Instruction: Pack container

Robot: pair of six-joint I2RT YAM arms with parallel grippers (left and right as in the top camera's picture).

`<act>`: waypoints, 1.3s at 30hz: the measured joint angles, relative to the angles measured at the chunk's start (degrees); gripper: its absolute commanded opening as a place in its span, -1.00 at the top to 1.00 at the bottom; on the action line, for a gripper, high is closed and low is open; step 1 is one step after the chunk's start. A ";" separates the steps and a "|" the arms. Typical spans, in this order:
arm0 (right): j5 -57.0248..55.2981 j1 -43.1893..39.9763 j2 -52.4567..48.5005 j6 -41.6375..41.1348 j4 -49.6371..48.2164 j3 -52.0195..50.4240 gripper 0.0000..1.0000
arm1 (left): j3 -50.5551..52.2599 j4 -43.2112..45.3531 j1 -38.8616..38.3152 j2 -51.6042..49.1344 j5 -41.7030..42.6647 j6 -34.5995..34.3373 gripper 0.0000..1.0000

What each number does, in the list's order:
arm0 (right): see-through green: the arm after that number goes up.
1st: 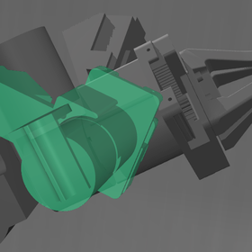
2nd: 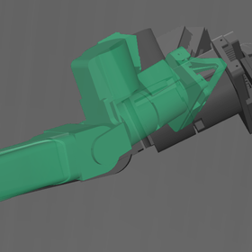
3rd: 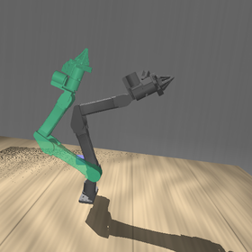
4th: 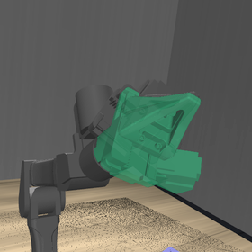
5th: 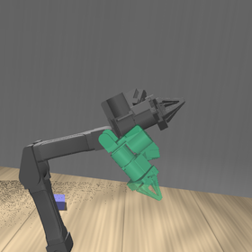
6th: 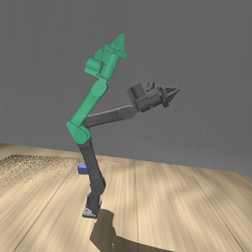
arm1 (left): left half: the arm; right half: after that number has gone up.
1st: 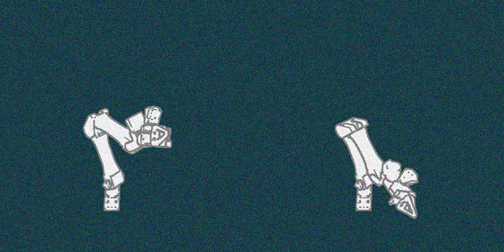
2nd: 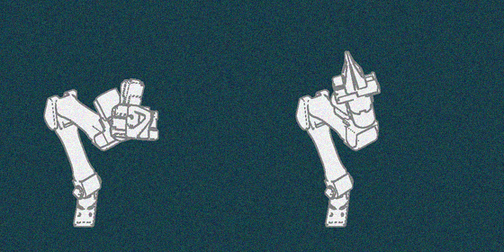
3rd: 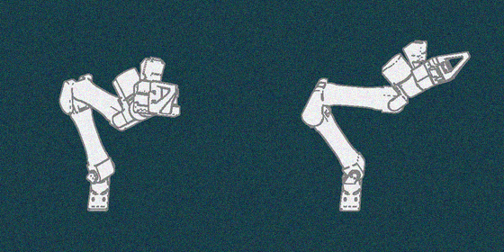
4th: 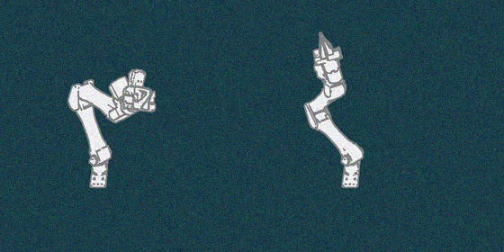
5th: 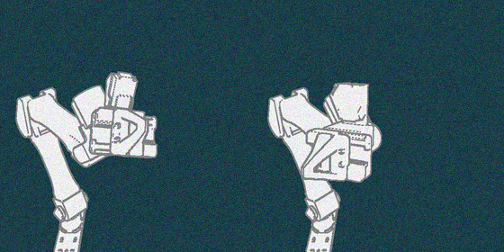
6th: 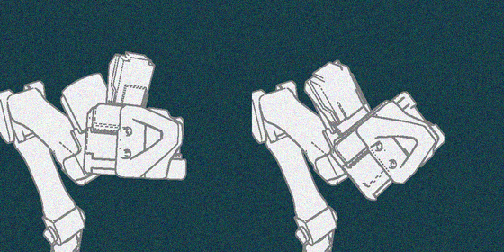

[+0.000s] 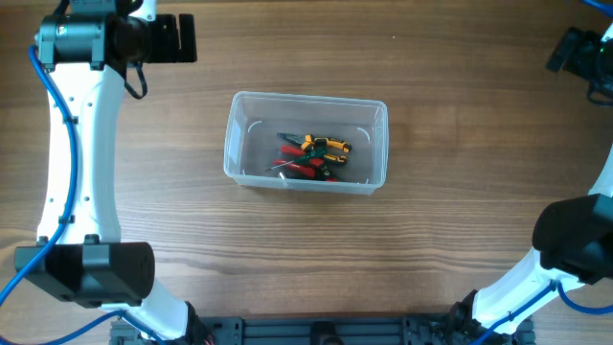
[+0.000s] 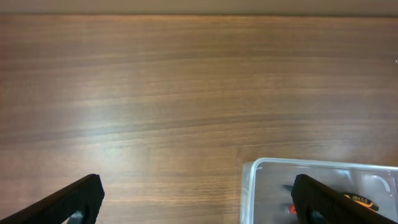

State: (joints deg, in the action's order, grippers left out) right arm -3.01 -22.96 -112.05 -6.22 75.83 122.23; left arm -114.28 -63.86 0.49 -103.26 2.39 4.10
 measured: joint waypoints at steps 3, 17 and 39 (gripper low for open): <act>0.02 0.00 0.00 0.00 0.00 0.00 -0.99 | 0.00 -0.22 0.07 -0.02 0.00 -0.22 -1.00; 0.02 0.00 0.00 0.00 0.00 0.00 -0.99 | 0.00 -0.22 0.07 -0.02 0.00 -0.37 -0.99; 0.02 0.00 0.00 0.00 0.00 0.00 -1.00 | 0.26 0.02 0.07 40.41 -0.46 -0.37 -0.99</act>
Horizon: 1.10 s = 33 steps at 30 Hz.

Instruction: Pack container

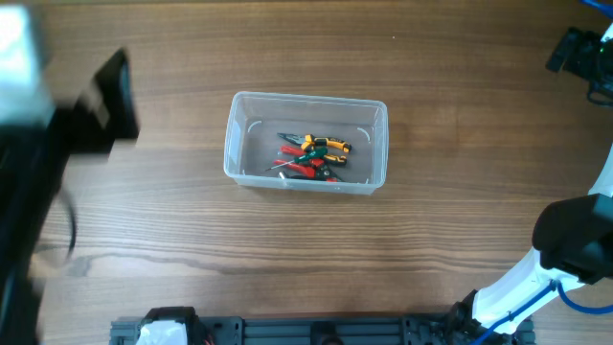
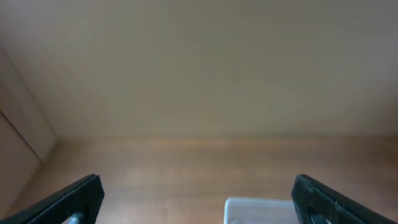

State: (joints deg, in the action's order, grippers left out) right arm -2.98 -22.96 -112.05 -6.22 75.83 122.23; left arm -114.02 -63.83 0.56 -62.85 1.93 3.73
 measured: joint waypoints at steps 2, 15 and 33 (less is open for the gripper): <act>0.00 0.00 0.00 0.00 0.00 0.00 -1.00 | 1.40 0.46 0.00 5.27 -0.02 0.02 -0.99; 0.00 0.00 0.00 0.00 0.00 0.00 -0.99 | 36.48 8.07 0.00 36.00 1.01 0.02 -1.00; 0.00 0.00 0.00 0.00 0.00 0.00 -1.00 | 90.42 40.35 0.31 53.44 9.11 0.00 -1.00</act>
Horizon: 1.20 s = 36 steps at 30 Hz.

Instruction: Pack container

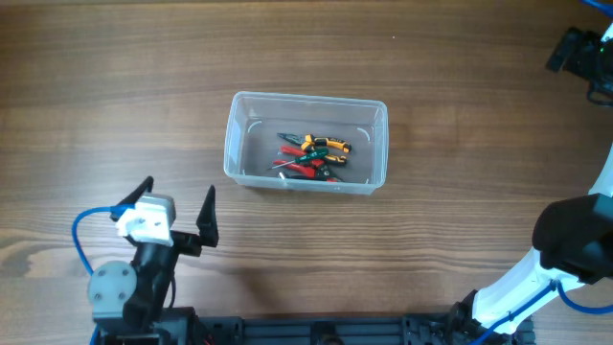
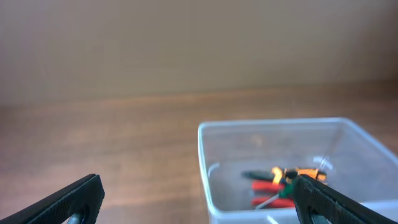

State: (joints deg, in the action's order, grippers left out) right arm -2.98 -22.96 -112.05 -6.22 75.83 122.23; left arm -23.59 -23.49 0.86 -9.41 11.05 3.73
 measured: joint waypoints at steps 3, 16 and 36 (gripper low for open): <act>0.00 0.00 0.00 0.00 0.00 0.00 -0.99 | 1.51 0.22 0.57 0.00 0.00 0.00 -0.99; 0.00 0.00 0.00 0.00 0.00 0.00 -0.99 | 9.57 2.12 0.83 5.07 -0.76 -3.23 -1.00; 0.00 0.00 0.00 0.00 0.00 0.00 -0.99 | 12.96 2.12 1.86 8.57 -12.70 -12.02 -1.00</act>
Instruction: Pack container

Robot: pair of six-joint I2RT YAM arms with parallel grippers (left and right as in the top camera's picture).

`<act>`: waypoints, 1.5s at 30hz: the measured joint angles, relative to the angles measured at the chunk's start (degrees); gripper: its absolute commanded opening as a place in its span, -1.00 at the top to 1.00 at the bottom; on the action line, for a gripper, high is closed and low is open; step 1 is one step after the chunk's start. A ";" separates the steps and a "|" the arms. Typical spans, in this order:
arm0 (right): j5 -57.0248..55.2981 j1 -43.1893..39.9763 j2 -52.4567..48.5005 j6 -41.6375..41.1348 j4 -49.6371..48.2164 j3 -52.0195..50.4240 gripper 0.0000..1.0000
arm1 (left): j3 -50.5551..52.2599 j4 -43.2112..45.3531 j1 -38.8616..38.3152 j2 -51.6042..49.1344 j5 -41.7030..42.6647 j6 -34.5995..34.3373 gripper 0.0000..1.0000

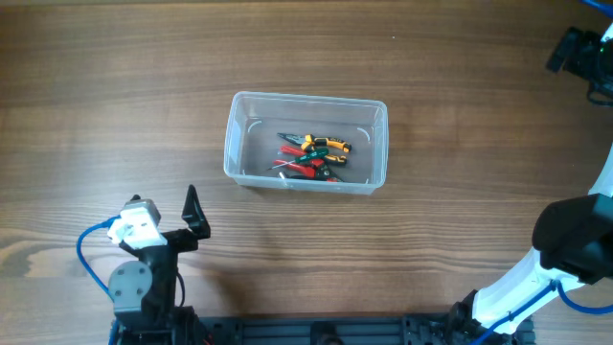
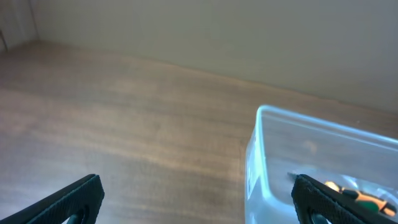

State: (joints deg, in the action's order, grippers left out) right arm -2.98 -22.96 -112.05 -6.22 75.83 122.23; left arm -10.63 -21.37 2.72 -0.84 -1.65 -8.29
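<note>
A clear plastic container (image 1: pixel 305 142) stands mid-table, holding several small pliers (image 1: pixel 311 156) with red, green and yellow handles. My left gripper (image 1: pixel 165 217) sits folded near the front left of the table, well short of the container, open and empty. In the left wrist view its black fingertips (image 2: pixel 69 200) frame bare wood, the gripper (image 2: pixel 199 205) aimed left of the container's wall (image 2: pixel 258 155); the pliers (image 2: pixel 351 194) peek out at the right. My right gripper (image 1: pixel 567 50) is at the far right corner, its jaws unreadable.
The wooden table (image 1: pixel 460 230) surrounds the container. The right arm's base (image 1: pixel 575 240) stands at the right edge. A dark rail (image 1: pixel 326 331) runs along the front edge. A pale wall (image 2: pixel 199 25) backs the table.
My left gripper has drawn slightly back toward the front edge and turned left. The container, centred in the wrist view before, is now at its right. Container and pliers are unchanged.
At first my left arm reached to the far left corner, gripper open over bare wood. Then it showed as a blur at the left, its wrist view facing the wall. Later it was folded at the front left, facing the container, where it still is.
</note>
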 measured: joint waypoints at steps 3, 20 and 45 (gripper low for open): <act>0.00 0.00 0.00 0.02 0.00 0.00 -1.00 | 1.51 -0.04 0.02 0.00 -0.02 -1.33 -0.99; 0.00 0.00 0.00 0.00 0.00 0.00 -1.00 | 3.74 0.20 0.09 0.00 3.78 2.01 -0.99; -0.02 0.04 0.50 0.00 0.00 -0.02 -0.99 | 3.74 0.20 0.09 0.00 4.74 3.26 -1.00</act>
State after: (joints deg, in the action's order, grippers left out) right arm -3.01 -22.92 -111.55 -6.22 75.83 122.21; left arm -6.90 -21.17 2.81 -0.84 3.09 -5.04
